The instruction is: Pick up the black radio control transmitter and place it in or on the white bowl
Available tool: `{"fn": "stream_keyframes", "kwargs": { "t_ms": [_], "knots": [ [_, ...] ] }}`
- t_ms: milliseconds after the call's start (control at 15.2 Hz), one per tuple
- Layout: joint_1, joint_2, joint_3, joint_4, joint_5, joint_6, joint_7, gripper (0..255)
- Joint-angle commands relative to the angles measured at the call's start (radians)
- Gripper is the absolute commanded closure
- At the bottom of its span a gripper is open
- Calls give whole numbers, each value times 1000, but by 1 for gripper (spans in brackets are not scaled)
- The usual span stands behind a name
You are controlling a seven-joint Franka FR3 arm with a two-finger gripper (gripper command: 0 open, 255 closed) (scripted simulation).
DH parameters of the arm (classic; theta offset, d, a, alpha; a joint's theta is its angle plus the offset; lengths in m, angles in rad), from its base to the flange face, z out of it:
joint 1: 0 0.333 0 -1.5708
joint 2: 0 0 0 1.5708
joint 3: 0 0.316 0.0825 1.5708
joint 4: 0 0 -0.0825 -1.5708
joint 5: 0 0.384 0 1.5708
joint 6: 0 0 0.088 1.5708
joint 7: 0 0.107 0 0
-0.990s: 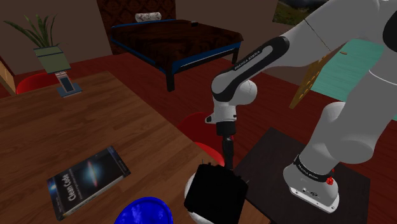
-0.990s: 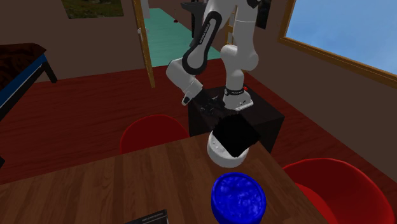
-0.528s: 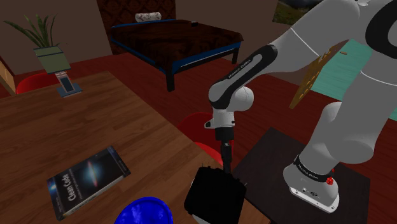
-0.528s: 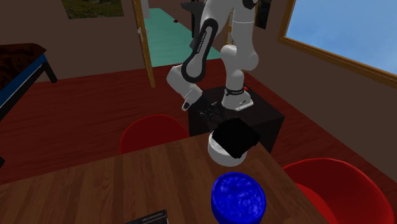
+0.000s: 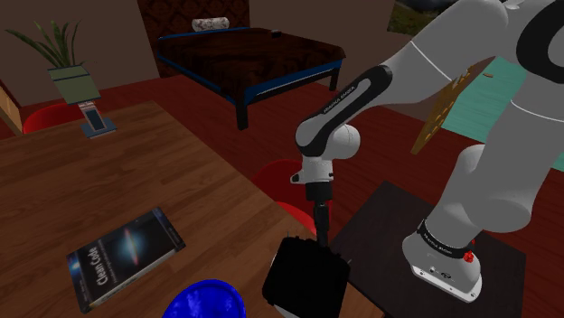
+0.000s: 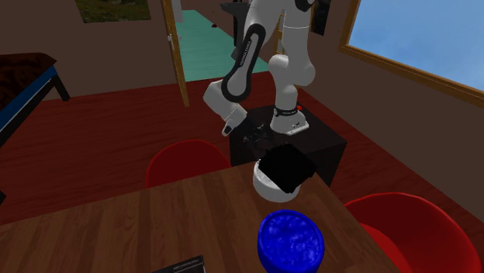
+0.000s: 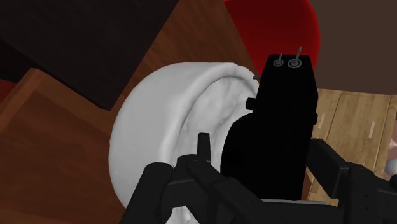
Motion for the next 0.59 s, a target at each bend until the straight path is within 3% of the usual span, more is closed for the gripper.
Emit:
{"fn": "stream_keyframes", "kwargs": {
  "t_ms": [0,264,528],
  "knots": [
    [1,1,1,-1,0,1,0,0],
    [1,3,1,0,0,1,0,0],
    [-49,-32,-49,63,-92,-108,33,0]
  ]
}}
